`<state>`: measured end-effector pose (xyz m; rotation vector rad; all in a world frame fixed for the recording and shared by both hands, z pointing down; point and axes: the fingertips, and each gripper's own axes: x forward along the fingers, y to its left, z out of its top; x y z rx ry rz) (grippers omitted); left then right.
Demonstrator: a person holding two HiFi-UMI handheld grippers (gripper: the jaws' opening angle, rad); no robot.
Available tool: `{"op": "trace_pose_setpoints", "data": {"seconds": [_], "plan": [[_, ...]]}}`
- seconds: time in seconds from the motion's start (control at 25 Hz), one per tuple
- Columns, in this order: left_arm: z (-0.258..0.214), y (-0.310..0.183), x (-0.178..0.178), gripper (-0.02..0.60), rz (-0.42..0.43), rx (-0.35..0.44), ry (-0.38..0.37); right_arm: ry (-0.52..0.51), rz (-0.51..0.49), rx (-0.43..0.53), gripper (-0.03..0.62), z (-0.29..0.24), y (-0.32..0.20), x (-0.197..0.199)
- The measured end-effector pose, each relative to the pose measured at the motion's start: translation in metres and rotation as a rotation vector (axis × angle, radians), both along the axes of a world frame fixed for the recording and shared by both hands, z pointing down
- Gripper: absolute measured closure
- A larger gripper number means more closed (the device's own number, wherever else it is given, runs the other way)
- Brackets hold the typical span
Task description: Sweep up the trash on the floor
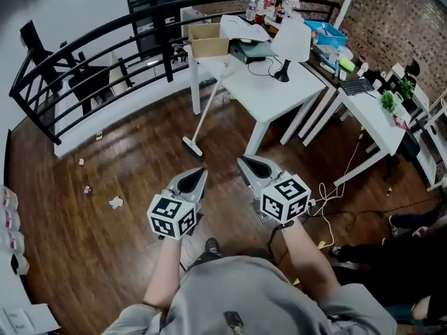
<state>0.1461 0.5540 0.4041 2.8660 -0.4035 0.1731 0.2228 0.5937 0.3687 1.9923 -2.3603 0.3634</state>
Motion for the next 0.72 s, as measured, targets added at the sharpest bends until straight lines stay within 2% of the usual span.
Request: {"op": "trace_pose_setpoints", "data": {"seconds": [0.36,0.6,0.72], "plan": [[0.006,-0.065,0.046,0.577,0.055,-0.021,0.028,0.016,0.019,-0.029,0.594,0.007,-0.072,0.039],[0.013,-0.116,0.078,0.577,-0.002,-0.011,-0.002,0.005,-0.065,-0.027,0.594,0.019,-0.134,0.067],[0.009,-0.137,0.098,0.577,-0.021,-0.012,0.014,0.009,-0.117,-0.016,0.594,0.018,-0.164,0.085]]}}
